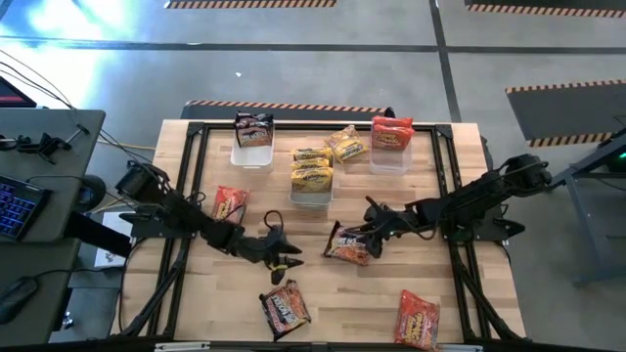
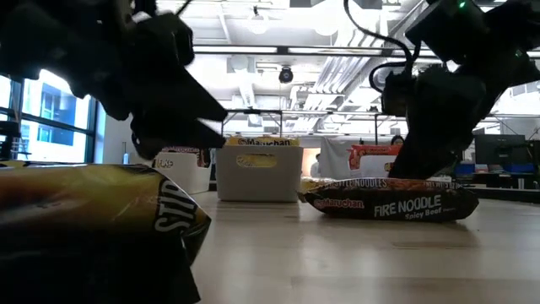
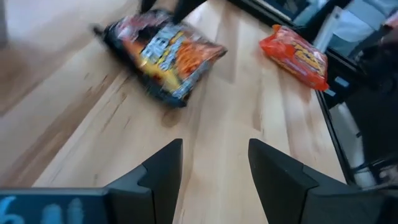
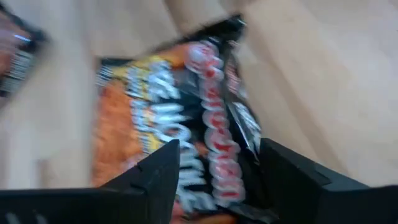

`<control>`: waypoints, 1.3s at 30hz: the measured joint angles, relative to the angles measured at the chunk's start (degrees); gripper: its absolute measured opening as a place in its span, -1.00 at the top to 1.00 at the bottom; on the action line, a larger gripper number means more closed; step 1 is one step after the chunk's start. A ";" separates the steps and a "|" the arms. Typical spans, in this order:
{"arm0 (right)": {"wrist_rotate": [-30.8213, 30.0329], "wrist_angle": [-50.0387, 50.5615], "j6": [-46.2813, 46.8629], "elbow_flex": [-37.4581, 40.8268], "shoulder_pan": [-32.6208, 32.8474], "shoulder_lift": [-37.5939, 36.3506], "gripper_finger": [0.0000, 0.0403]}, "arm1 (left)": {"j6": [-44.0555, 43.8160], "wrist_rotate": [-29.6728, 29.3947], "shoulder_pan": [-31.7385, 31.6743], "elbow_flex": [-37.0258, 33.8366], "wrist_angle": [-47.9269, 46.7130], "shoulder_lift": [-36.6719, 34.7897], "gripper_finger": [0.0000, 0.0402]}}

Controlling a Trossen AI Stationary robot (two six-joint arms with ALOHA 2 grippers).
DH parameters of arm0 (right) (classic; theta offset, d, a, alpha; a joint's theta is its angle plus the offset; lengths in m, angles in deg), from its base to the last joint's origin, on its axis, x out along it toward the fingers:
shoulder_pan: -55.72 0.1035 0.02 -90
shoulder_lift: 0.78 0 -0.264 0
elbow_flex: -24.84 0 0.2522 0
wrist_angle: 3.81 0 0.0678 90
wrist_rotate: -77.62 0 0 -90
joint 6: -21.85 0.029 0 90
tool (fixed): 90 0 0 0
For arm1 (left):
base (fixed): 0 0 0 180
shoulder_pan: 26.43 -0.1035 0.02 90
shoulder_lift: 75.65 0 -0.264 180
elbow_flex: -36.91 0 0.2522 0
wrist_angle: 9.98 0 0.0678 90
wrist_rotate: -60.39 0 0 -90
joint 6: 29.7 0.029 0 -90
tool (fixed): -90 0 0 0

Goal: Sort Maruchan noodles
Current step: Put the top black noodle pack into the white bin

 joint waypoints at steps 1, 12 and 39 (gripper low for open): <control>1.05 -1.51 -0.02 0.29 0.00 0.00 0.03 | -1.75 0.47 -0.60 0.00 -0.42 0.00 0.13; 1.15 -3.74 -1.07 0.78 0.00 0.00 0.41 | -4.64 1.92 -4.21 0.00 -0.75 0.00 0.09; 2.51 -9.65 -19.25 -14.12 3.43 14.66 0.95 | -5.75 10.03 -9.07 -0.02 -4.61 0.00 -0.02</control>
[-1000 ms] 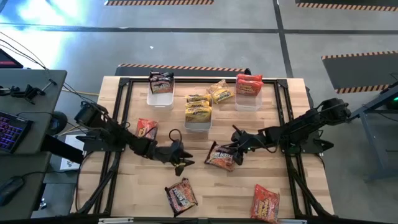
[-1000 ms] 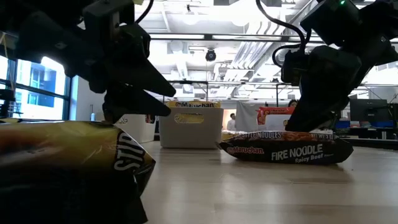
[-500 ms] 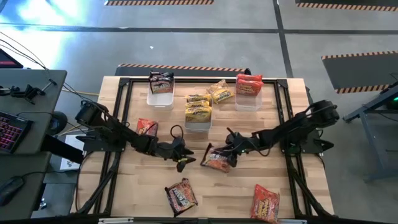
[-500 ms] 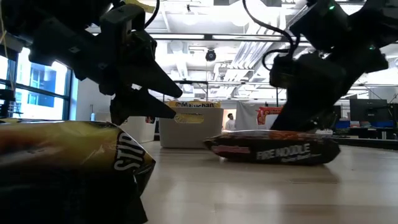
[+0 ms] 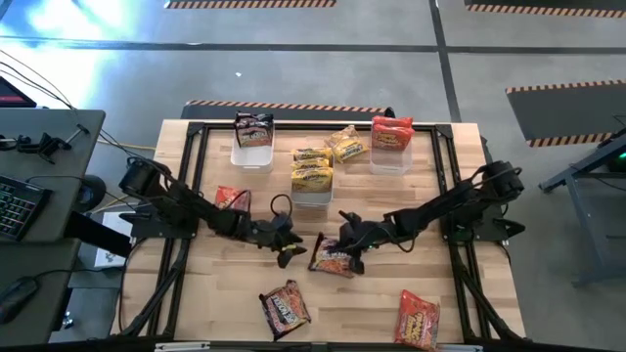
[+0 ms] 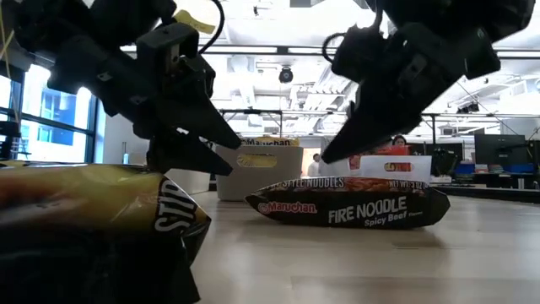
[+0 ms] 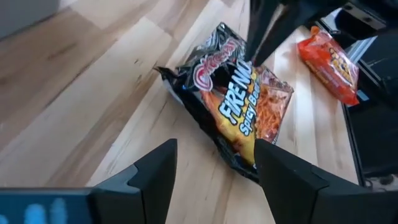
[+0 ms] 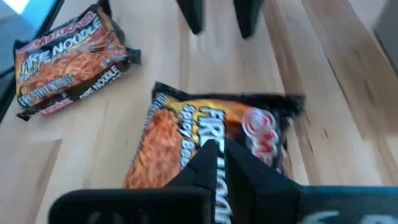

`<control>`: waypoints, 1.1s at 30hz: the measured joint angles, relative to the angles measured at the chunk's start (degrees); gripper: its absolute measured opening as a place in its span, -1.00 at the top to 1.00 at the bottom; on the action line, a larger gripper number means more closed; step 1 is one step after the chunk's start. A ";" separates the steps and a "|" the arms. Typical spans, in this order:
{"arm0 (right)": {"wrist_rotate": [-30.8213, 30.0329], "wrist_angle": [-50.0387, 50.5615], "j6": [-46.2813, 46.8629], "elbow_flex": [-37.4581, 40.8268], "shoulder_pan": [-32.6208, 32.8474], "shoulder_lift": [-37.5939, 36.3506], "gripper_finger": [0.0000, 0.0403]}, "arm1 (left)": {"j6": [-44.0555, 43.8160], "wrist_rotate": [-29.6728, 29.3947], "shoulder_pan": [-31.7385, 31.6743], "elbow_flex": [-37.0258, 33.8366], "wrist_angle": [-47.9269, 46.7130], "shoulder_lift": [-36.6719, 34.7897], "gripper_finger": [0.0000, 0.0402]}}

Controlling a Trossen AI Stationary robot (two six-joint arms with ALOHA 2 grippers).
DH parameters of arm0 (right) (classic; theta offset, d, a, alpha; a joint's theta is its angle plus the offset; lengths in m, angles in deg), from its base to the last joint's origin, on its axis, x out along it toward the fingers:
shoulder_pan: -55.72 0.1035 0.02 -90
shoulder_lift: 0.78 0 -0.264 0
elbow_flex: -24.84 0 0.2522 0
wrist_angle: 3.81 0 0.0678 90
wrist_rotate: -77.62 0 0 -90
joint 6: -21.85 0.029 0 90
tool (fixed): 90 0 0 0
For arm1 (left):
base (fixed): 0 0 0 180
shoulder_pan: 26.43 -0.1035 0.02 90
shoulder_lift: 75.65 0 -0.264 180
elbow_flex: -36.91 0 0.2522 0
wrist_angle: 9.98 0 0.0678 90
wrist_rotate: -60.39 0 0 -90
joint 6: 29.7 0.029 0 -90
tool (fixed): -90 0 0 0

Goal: Sort Maruchan noodles
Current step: Put the top black noodle pack into the white bin

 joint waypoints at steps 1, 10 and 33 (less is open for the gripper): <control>-0.12 0.44 -0.48 -0.81 0.20 0.29 0.94 | -0.41 0.82 -0.23 0.00 -0.12 0.00 -0.03; -2.39 19.11 2.83 -10.21 0.70 1.77 0.84 | -1.18 3.49 -2.05 1.95 1.02 6.49 -0.09; -5.67 -0.77 19.57 7.18 0.71 1.19 -0.10 | 3.67 4.95 -2.73 4.17 2.18 8.17 -0.11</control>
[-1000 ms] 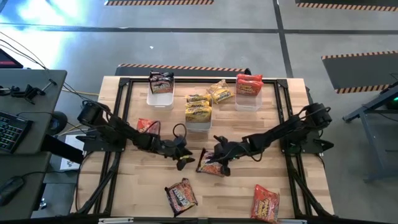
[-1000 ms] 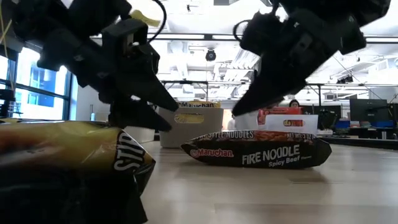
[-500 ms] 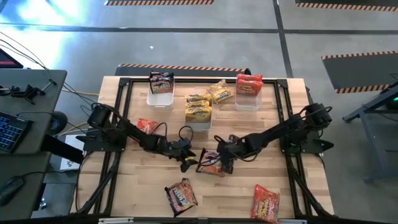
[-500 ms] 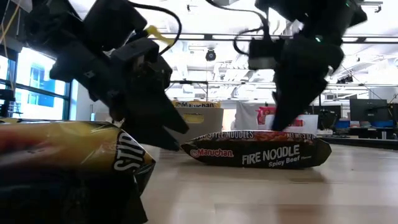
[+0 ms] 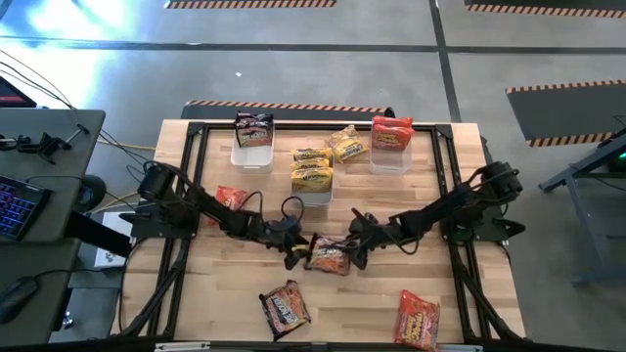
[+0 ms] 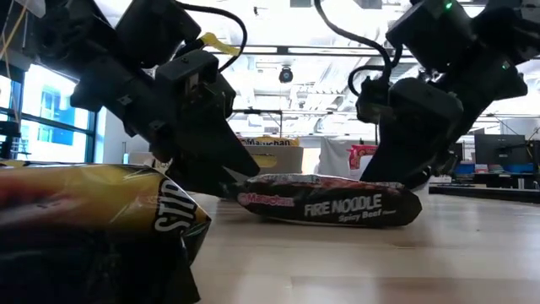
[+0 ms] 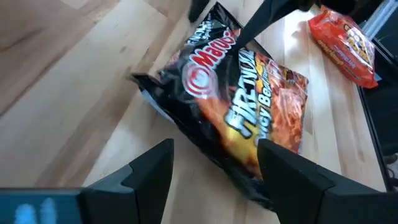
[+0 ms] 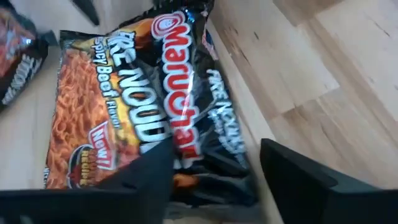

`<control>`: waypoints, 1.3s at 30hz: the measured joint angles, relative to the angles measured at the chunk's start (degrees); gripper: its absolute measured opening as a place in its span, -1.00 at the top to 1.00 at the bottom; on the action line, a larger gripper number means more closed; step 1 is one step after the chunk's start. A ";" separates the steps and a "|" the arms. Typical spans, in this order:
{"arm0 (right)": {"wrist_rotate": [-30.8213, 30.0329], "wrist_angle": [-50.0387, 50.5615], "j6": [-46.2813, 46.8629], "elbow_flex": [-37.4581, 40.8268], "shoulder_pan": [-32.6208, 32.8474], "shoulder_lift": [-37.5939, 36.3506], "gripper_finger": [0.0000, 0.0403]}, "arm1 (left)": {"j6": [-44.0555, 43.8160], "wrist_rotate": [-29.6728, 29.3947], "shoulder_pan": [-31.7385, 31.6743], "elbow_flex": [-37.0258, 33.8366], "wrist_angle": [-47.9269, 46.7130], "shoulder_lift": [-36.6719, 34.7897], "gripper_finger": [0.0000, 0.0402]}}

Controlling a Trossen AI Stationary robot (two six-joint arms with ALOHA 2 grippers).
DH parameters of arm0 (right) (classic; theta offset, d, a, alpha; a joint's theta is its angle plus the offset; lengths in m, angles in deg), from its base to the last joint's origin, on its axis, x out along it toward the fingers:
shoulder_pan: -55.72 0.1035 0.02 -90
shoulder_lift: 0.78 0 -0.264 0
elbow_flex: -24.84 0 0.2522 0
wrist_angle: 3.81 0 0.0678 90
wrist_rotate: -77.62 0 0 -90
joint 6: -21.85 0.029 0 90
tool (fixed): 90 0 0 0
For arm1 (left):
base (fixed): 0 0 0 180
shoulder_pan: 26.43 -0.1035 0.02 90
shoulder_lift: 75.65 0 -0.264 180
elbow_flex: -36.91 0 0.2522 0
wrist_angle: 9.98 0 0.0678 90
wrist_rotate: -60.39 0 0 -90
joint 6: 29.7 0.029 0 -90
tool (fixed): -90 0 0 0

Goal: Sort Maruchan noodles
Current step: Put the top black noodle pack into the white bin

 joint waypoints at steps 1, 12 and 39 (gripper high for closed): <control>0.10 -0.63 -1.19 0.06 -0.01 0.11 -0.01 | -0.19 0.00 -0.33 0.00 -0.04 0.00 -0.11; 1.31 -6.09 -8.89 0.14 0.02 0.24 0.92 | -3.27 5.29 -4.73 0.19 5.85 4.10 -0.11; 0.61 -5.85 -10.94 0.05 -0.11 -2.84 0.22 | 17.35 13.65 -2.65 0.63 11.02 6.62 0.98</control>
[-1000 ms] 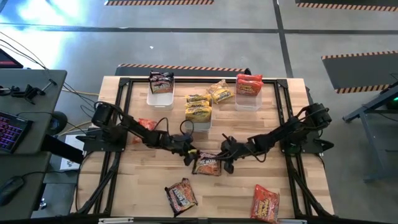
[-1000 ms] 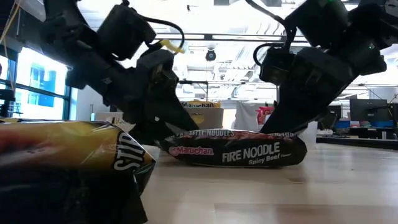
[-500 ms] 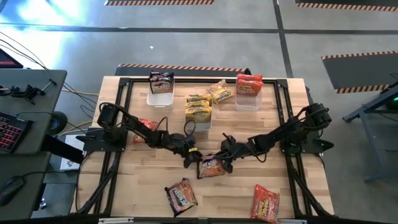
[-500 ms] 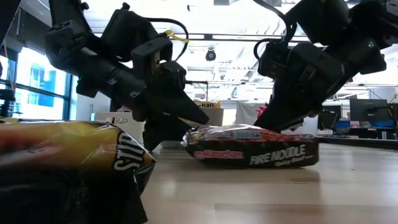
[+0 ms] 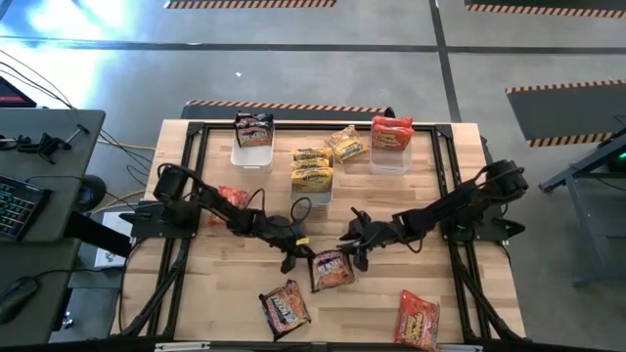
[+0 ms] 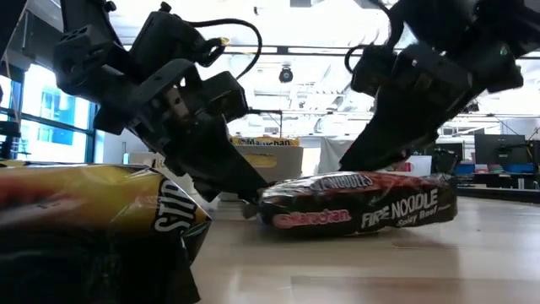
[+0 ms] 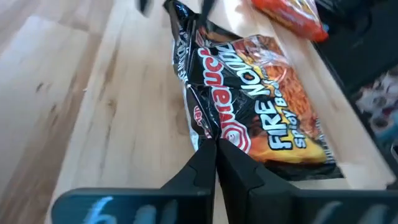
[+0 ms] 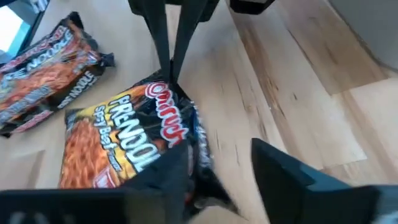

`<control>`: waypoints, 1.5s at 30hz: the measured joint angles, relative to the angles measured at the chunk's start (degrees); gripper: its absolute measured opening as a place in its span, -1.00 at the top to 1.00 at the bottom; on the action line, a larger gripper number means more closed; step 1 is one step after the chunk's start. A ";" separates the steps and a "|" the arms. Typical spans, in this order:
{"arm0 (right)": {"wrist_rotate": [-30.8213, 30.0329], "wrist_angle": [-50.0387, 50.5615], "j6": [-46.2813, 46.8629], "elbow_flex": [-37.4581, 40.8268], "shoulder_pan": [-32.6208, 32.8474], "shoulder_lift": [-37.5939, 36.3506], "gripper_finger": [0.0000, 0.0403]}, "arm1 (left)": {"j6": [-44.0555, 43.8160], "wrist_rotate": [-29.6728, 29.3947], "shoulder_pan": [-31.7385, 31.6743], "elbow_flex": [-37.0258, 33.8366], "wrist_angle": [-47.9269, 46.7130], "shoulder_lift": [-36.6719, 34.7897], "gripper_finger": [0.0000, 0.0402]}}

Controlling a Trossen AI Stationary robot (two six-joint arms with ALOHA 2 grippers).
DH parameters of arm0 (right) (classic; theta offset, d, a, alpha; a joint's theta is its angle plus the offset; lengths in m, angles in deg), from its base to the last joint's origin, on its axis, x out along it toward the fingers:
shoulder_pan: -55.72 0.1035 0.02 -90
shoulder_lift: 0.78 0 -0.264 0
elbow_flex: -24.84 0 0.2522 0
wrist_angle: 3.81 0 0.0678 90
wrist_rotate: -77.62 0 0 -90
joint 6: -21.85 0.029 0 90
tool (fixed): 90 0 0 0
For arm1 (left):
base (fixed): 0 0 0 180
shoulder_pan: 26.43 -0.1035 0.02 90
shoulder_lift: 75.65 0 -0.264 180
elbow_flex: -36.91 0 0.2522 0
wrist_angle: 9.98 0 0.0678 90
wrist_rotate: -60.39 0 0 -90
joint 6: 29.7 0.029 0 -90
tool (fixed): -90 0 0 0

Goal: Sort Maruchan noodles
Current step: Put the top black noodle pack into the white bin

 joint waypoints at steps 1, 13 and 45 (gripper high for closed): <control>0.34 1.27 -0.44 0.00 -0.12 -1.26 0.15 | 1.73 -0.21 0.22 0.00 -0.05 -0.12 0.99; 14.91 7.49 5.12 -0.02 -5.62 -4.14 -0.48 | 20.69 -10.93 3.60 0.01 -0.11 -5.61 1.00; -30.51 -14.63 23.27 5.84 21.28 2.49 -0.48 | 16.56 -24.47 7.39 0.07 -5.49 -9.60 1.00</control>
